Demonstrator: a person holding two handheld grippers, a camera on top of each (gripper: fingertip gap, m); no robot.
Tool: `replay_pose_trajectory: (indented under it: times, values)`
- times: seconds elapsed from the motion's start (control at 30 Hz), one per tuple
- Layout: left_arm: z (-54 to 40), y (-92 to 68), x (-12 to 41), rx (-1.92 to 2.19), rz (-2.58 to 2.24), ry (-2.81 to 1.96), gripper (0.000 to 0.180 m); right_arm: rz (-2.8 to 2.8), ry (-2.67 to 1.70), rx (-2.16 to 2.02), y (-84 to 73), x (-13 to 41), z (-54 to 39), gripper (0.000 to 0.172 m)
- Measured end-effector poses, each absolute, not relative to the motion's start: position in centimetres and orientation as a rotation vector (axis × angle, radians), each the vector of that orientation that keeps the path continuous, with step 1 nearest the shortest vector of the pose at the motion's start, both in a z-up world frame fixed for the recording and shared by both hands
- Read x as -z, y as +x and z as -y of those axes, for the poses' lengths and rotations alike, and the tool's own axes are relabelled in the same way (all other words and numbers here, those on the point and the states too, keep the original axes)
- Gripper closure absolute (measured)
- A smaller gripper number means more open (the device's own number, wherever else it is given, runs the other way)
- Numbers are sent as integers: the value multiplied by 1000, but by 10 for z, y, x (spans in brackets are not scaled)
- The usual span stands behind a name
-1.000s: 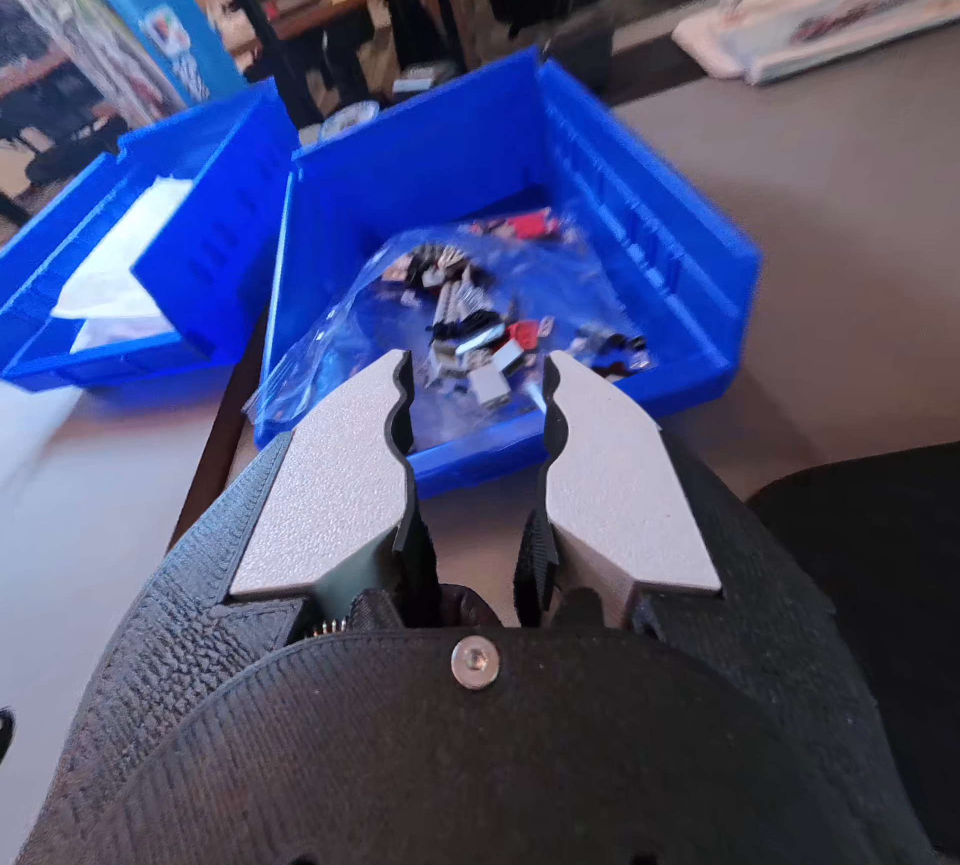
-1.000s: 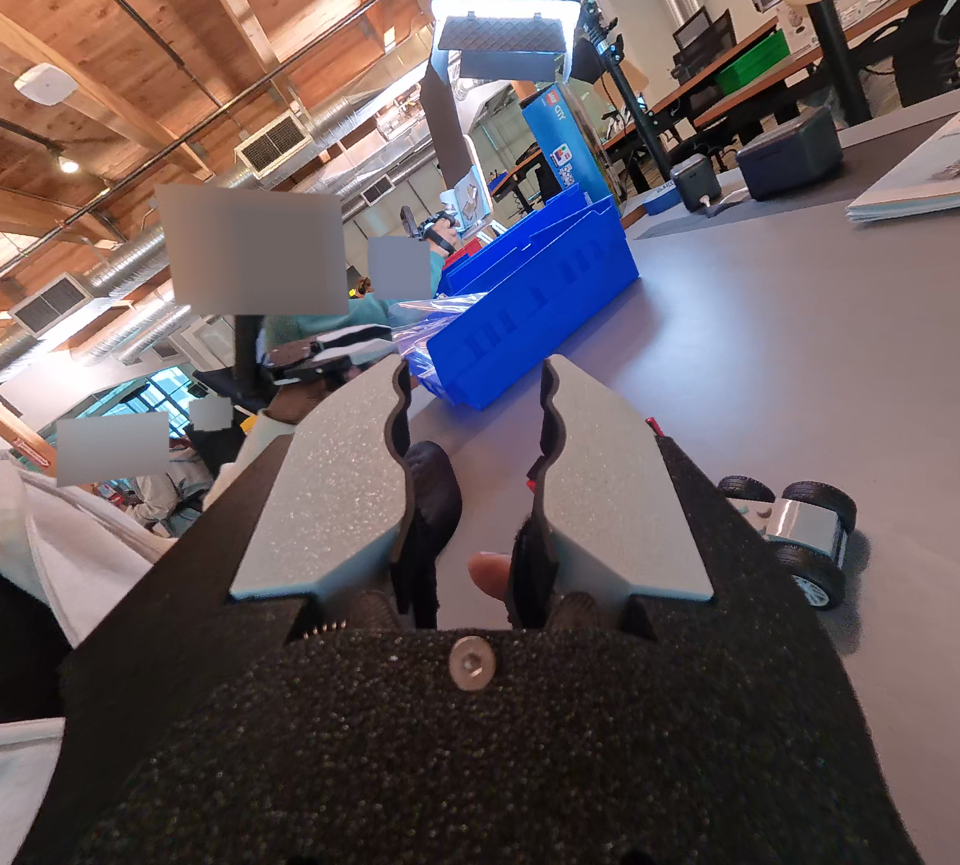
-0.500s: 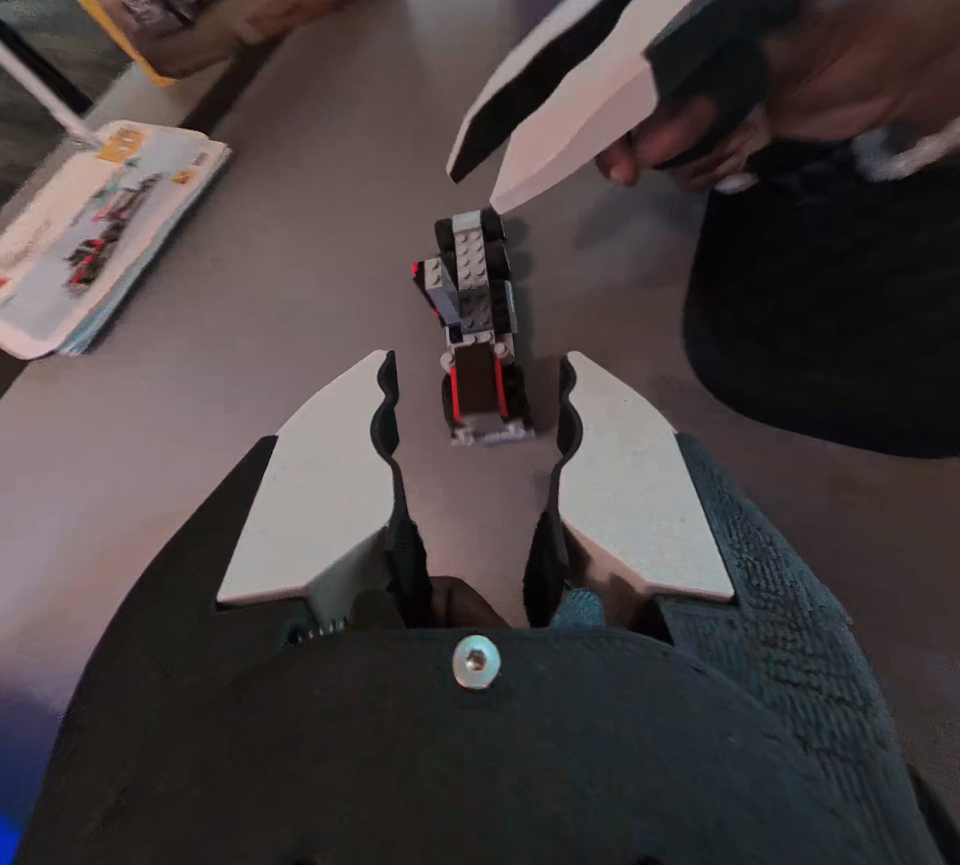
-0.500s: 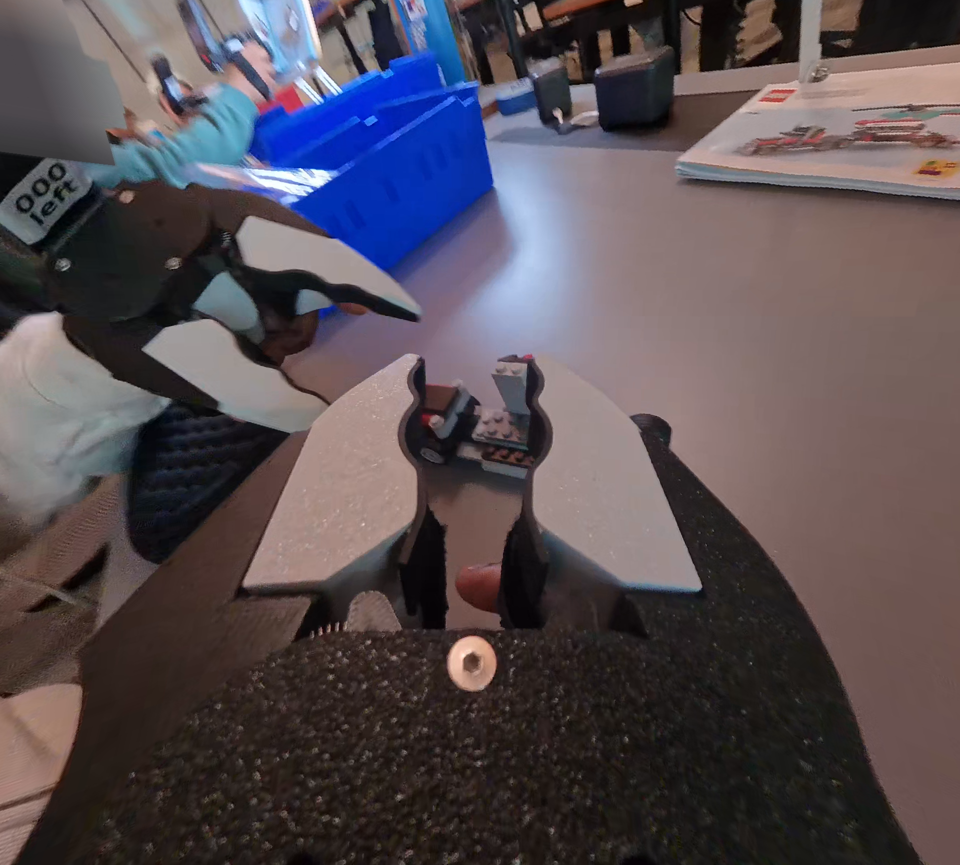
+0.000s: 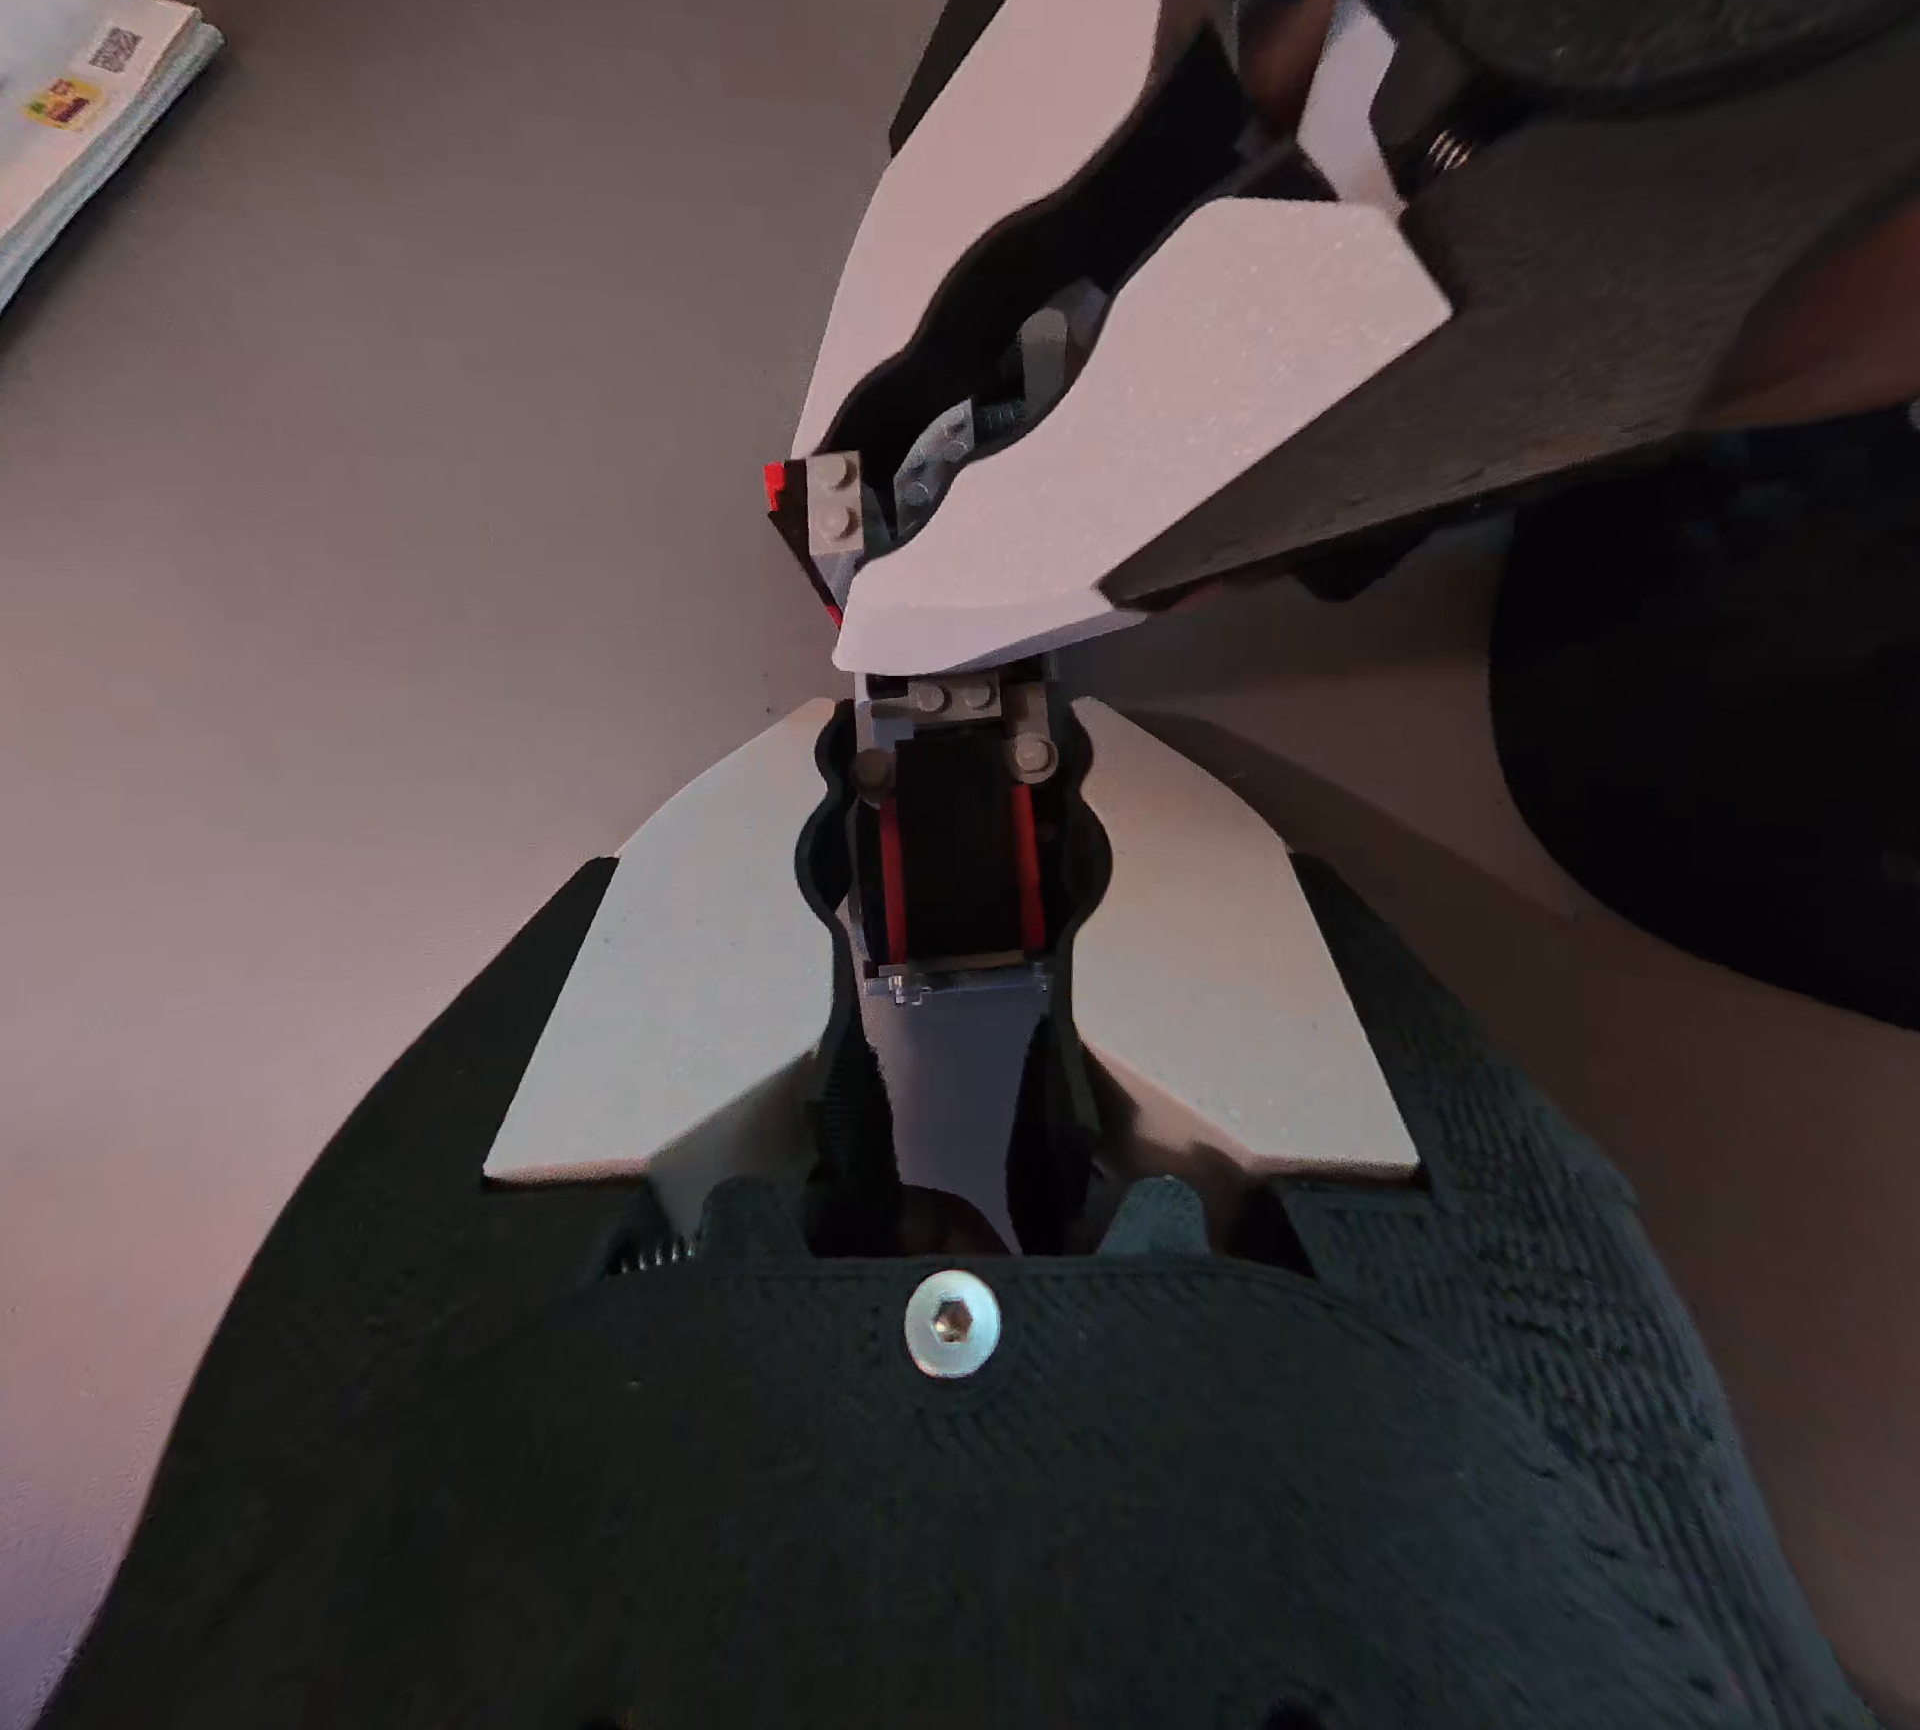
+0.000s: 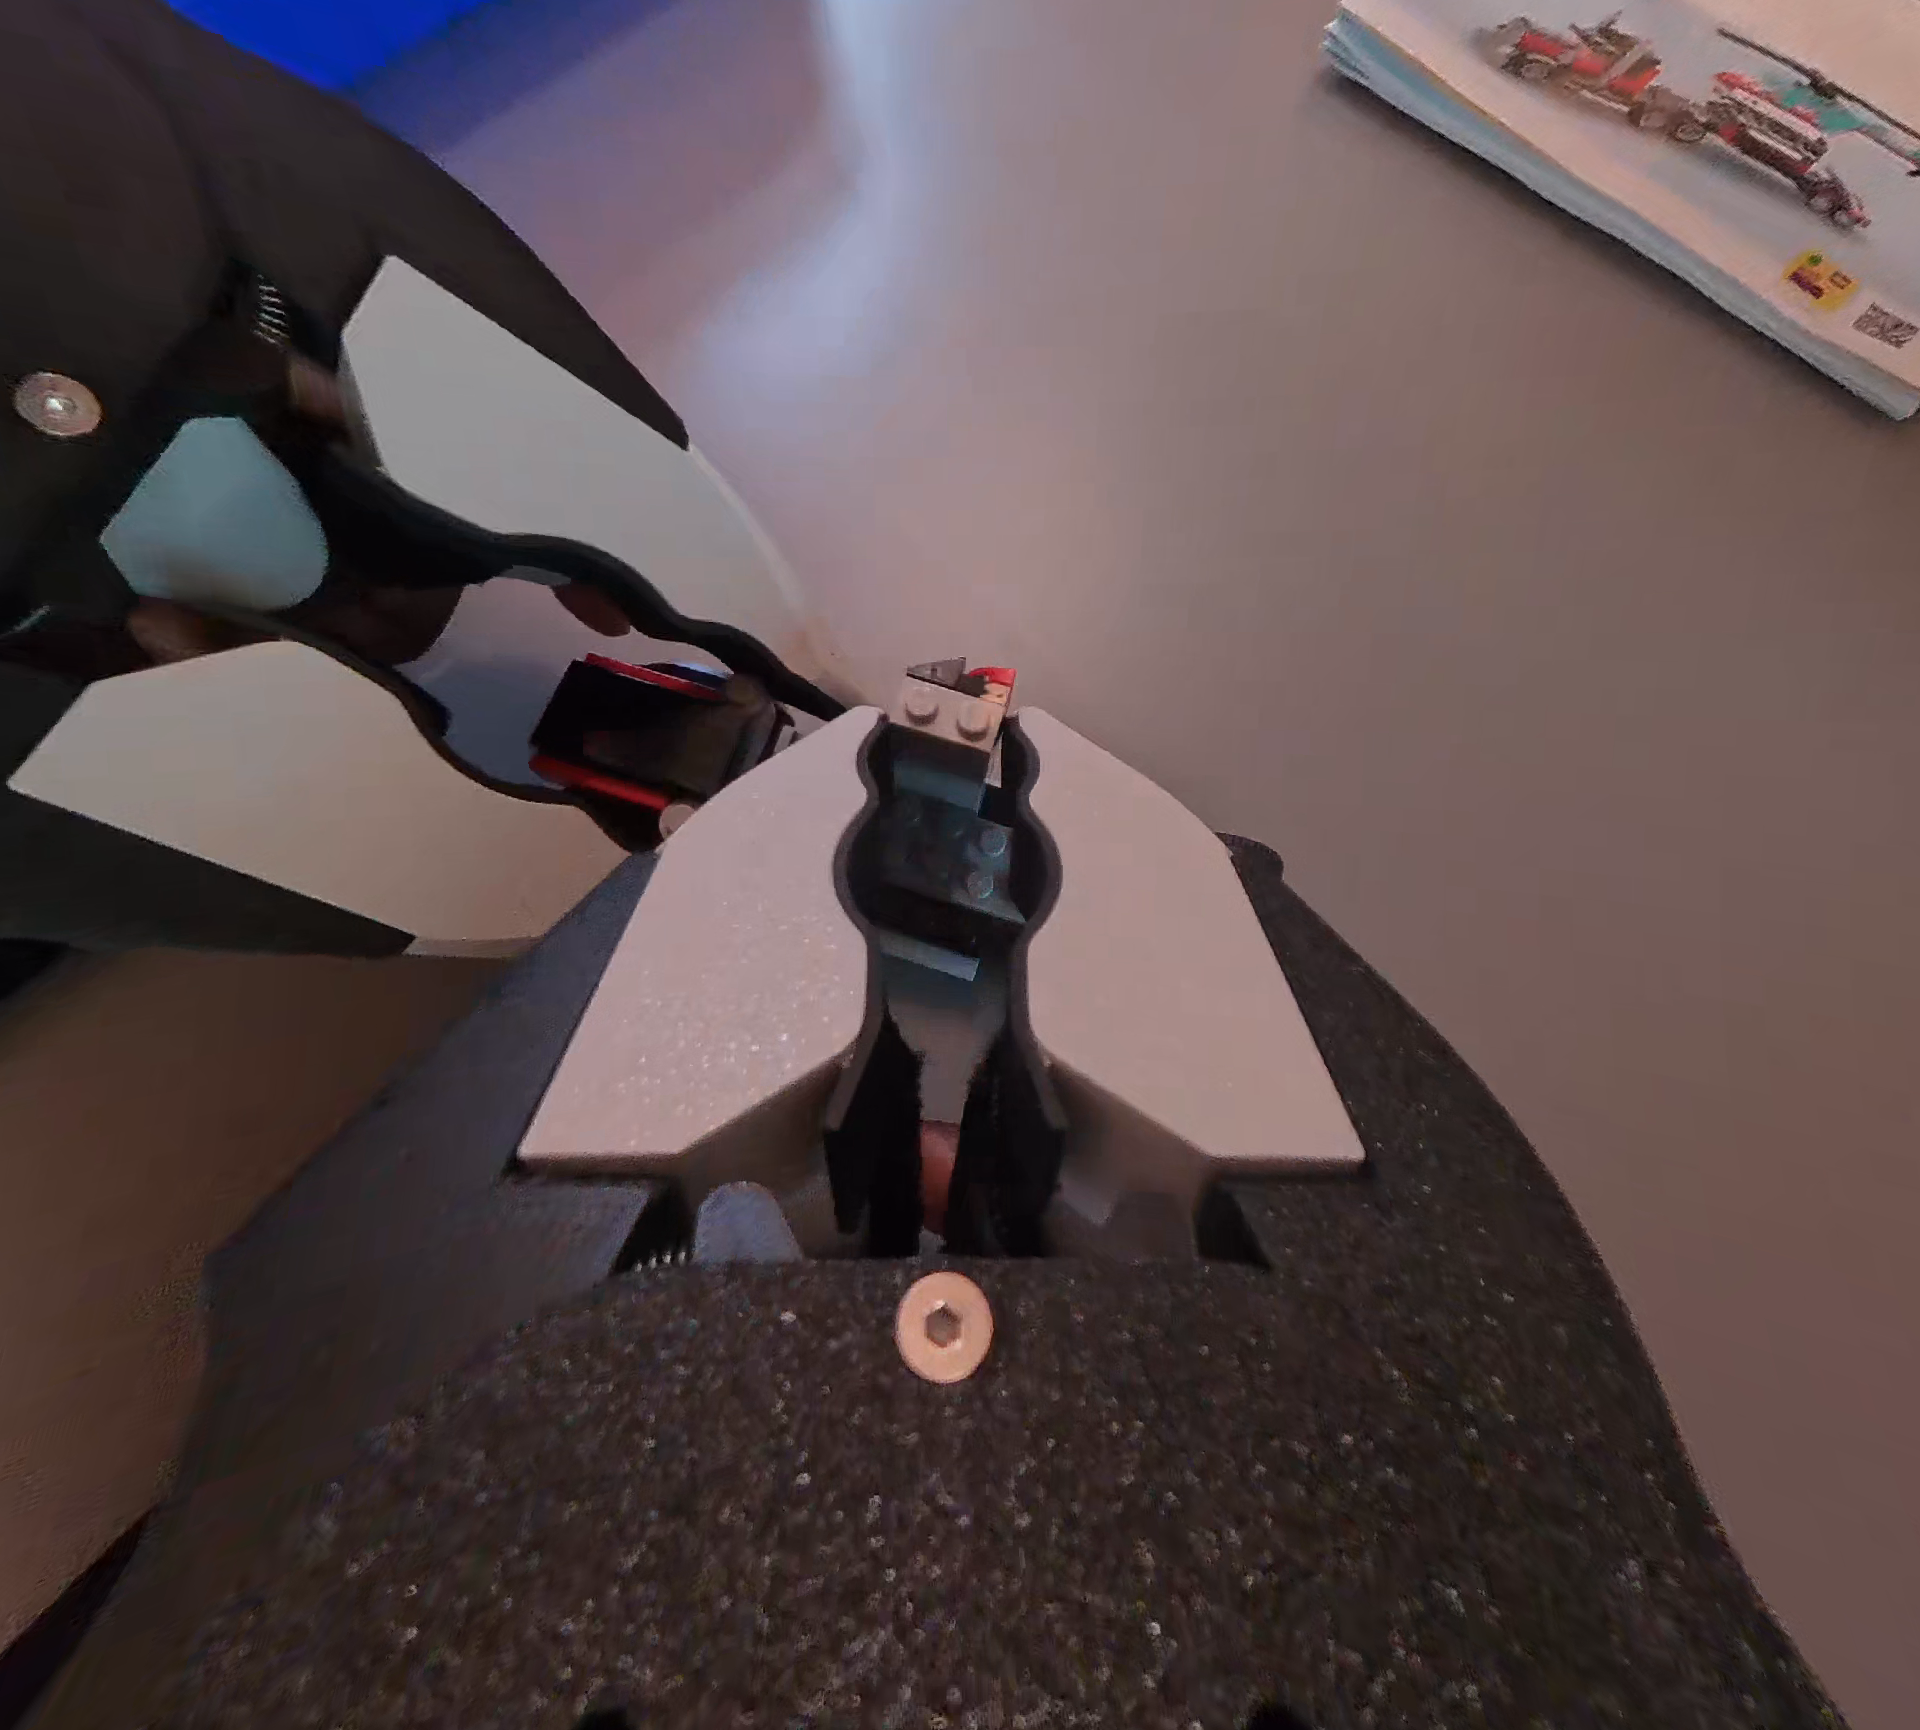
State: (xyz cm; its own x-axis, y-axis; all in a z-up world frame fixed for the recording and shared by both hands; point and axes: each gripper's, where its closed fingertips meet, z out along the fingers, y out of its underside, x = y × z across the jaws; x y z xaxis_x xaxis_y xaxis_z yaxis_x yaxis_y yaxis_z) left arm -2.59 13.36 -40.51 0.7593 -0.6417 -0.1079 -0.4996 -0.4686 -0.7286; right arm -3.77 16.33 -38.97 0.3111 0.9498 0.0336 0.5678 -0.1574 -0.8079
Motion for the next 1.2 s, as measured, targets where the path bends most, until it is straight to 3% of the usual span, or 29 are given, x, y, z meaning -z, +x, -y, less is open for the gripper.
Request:
replay_pose_trajectory:
  times: [0.13, 0.27, 0.43, 0.53, 0.73, 1.2]
  values:
    - [-133, -26, 404, 197, -859, -2154, 143, 1223, -1878, -834, -37, 383, -165, 153]
    - [-129, -28, 405, 191, -868, -2168, 144, 898, -1786, -1137, -21, 343, -188, 154]
    - [-127, -28, 403, 272, -866, -2173, 137, 826, -1365, -1843, -19, 277, -143, 154]
    - [-120, -14, 367, 470, -867, -1957, 129, 830, -1030, -2195, -1, 240, -113, 154]
    - [-81, 3, 274, 1021, -773, -1440, 144, 1161, -852, -1899, -5, 242, -72, 154]
    - [-68, 8, 267, 958, -875, -1303, 163, 1233, -801, -1603, -14, 251, -64, 151]
